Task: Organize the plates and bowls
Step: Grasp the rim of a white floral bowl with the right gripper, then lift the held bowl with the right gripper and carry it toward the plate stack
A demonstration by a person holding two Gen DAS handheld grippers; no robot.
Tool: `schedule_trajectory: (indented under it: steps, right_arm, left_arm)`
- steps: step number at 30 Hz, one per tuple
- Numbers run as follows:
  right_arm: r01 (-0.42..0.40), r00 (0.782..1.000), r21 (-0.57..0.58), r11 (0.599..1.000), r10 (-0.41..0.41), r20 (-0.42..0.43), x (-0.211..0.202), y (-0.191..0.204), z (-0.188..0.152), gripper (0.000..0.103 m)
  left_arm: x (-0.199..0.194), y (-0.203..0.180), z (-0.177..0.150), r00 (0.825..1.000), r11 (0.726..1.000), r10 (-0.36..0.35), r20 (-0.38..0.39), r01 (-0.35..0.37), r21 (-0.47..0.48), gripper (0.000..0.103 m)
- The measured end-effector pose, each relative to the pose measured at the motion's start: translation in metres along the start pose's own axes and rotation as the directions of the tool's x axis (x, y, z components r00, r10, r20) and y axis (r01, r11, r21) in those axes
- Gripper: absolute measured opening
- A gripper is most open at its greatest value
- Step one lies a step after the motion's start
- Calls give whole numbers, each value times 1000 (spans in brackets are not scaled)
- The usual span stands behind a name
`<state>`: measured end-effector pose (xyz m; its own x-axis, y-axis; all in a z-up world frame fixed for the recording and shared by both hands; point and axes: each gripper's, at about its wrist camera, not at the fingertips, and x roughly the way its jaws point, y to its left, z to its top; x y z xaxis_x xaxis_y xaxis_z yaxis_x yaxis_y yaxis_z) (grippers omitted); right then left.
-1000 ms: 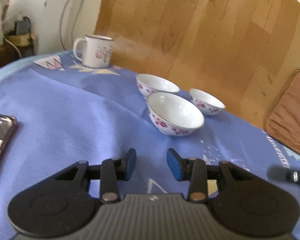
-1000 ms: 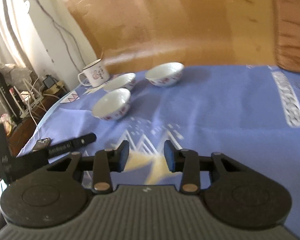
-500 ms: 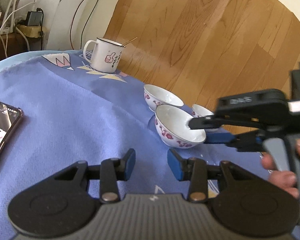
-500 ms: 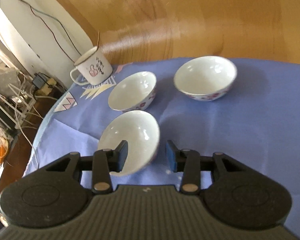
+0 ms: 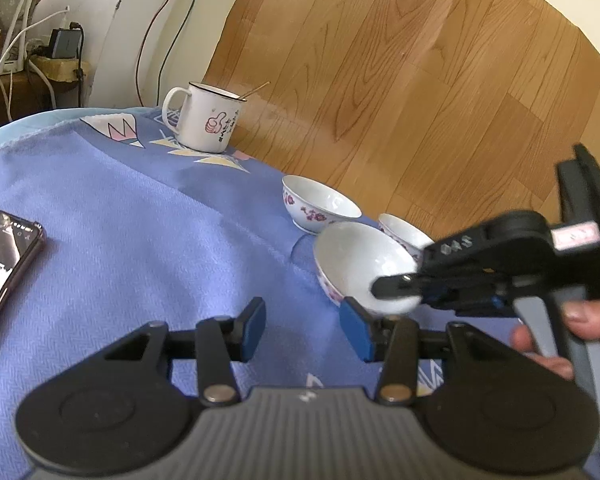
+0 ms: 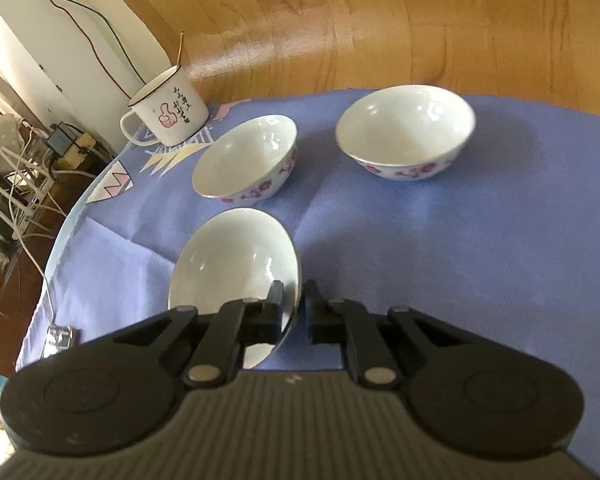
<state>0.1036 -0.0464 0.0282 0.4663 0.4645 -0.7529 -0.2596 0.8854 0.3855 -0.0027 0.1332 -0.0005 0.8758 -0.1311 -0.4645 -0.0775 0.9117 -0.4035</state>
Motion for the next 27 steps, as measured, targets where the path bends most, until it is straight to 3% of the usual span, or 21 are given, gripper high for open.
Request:
schedule_trajectory:
  steps: [11,16,19,23,25,27]
  right_arm:
    - [14,1000,30,999,-13,-4,-49,-38,-31,11]
    - [22,1000,72,997,-22,1,-74,-55,-47,9]
    - [17,1000,82,997,-18,12,-87,-60,-54,7]
    - [9,1000,93,996,-11,25,-98,-68,-63,6]
    - [11,1000,97,995,-14,26,-100,-71,-67,6]
    - [17,999,99,995,-20,26,-100,-74,-70,7]
  left_arm:
    - [1,-3,0,1000,1000,11,-13,-11,15,45]
    - [6,-12,2,994,998,-63,-92,66,22,45]
    - [3,-35,0,977,986,-160,-142,165,29,46]
    - [13,-70,-5,939,967,-236,-250,252,33,52]
    - [21,-80,-8,921,964,-251,-297,267,14,52]
    - [29,-85,-11,916,966,-244,-319,257,-1,51]
